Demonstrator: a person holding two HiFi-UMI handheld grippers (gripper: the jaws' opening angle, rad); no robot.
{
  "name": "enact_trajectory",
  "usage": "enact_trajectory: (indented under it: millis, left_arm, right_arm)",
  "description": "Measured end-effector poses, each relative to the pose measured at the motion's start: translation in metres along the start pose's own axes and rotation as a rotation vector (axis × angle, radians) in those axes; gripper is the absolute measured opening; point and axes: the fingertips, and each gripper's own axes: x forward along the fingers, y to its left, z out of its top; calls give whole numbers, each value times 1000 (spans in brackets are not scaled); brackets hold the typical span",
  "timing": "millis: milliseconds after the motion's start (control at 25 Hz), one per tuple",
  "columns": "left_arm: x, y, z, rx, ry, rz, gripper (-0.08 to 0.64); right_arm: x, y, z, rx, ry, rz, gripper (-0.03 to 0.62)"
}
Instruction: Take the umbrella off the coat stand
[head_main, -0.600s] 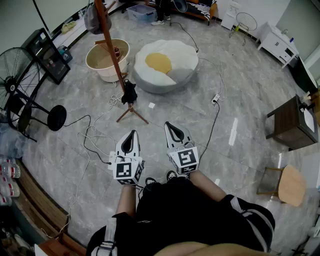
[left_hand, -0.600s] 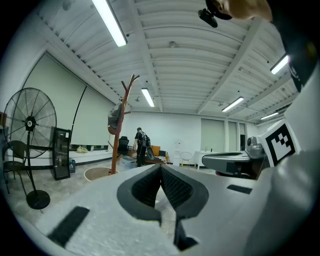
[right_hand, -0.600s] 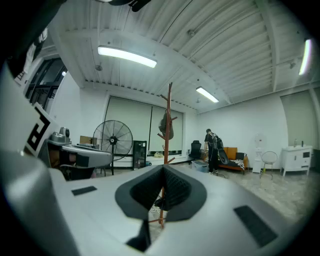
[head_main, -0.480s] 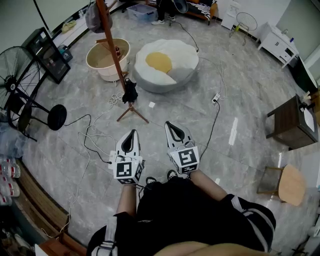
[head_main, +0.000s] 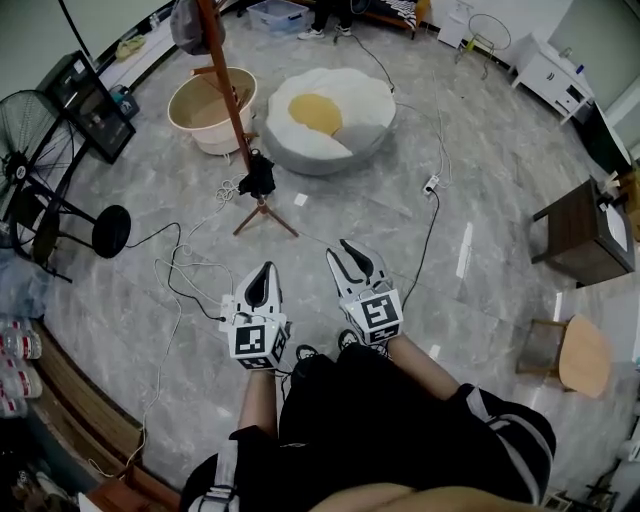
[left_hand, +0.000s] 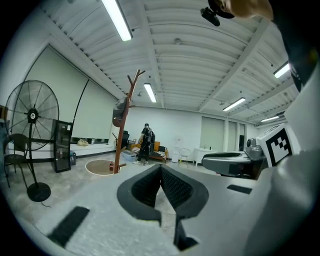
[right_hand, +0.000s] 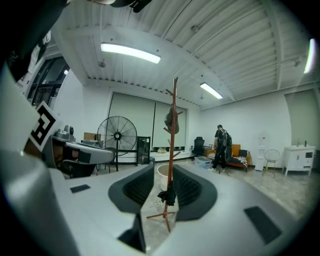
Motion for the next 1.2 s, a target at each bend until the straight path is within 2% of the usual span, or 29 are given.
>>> enact_trajectory:
  millis: [120, 200, 640, 840, 1200]
  left_arm:
    - [-7, 7, -10, -8, 19, -12, -2]
    - [-10, 10, -15, -7, 27, -18, -2]
    - [13, 38, -24, -4, 82, -40, -2]
    - [46, 44, -23, 4, 93, -50, -1]
    - [155, 63, -17, 21, 108, -43, -1]
  right_arm:
    - [2, 6, -15, -3, 39, 10, 184]
    - [1, 9, -22, -5, 59, 6, 204]
    - [34, 5, -25, 27, 81, -10, 227]
    - [55, -4, -29, 43, 90, 4, 230]
    - [136, -78, -28, 54, 75, 26, 236]
